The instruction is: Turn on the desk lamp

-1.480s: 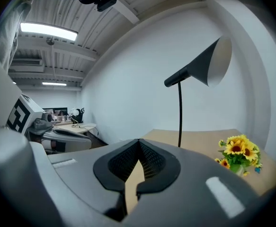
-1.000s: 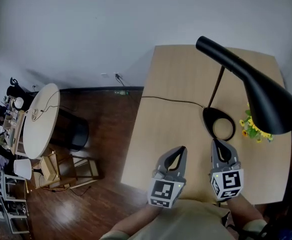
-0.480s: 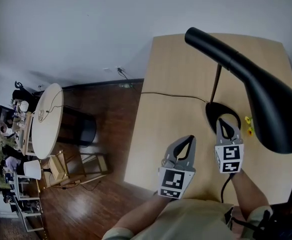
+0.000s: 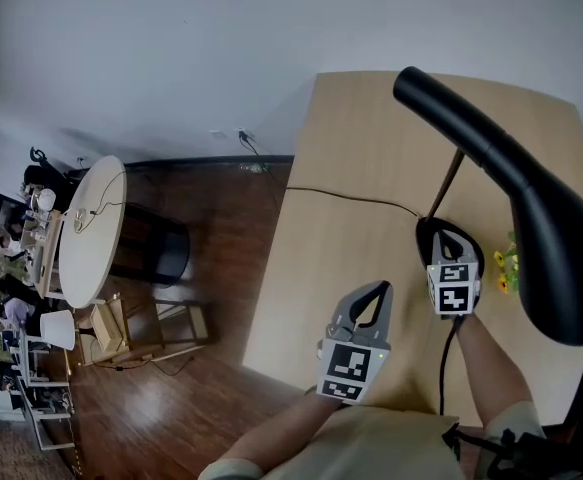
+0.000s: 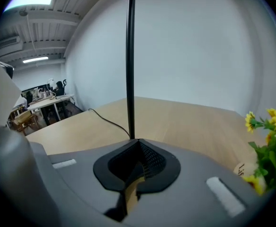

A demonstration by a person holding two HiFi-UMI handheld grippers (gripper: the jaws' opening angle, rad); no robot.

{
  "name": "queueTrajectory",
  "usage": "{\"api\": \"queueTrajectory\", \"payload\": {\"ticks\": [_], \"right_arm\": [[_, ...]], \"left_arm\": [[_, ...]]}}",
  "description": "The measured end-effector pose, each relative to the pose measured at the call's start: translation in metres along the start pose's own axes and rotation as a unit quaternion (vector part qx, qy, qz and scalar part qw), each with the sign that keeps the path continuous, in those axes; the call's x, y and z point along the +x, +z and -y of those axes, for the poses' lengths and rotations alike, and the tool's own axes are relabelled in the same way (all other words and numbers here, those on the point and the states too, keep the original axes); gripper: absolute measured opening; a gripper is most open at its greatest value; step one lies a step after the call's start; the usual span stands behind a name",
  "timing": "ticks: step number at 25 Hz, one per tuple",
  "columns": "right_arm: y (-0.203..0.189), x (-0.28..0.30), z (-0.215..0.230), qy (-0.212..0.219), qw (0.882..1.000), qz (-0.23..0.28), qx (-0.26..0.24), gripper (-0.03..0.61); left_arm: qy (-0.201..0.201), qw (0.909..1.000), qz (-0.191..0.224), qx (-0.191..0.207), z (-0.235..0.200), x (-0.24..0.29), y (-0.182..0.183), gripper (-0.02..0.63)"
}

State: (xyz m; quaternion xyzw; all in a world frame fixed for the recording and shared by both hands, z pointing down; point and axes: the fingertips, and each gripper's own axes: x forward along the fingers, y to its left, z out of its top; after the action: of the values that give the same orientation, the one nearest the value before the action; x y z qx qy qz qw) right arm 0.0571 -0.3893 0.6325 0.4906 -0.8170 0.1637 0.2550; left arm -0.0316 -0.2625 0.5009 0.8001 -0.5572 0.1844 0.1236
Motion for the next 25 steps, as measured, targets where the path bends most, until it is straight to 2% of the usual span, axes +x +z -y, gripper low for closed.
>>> {"api": "queueTrajectory", "payload": {"ticks": [8,16,20,25], "right_arm": [[-0.014,0.027,-0.003,-0.003,0.999,-0.047,-0.017,0.000],[-0.018,0.031,-0.002,-0.010,0.998,-0.059,-0.006,0.000],[-0.008,0.014,0.007,-0.006,0.998,-0.029,0.060,0.000],[0.013,-0.028,0.007,-0.015,0.996,0.019,0.081,0.000]], "left_arm": [[0.004,0.9999,-0.007,-0.008,-0.009,0.000,-0.008,0.000],[-0.002,0.9999,-0.007,-0.010,-0.007,-0.005,-0.009,0.000],[-0.013,0.9998,0.006,-0.013,-0.003,-0.010,0.000,0.000],[-0.023,0.9994,0.023,-0.014,-0.002,-0.020,0.009,0.000]]}}
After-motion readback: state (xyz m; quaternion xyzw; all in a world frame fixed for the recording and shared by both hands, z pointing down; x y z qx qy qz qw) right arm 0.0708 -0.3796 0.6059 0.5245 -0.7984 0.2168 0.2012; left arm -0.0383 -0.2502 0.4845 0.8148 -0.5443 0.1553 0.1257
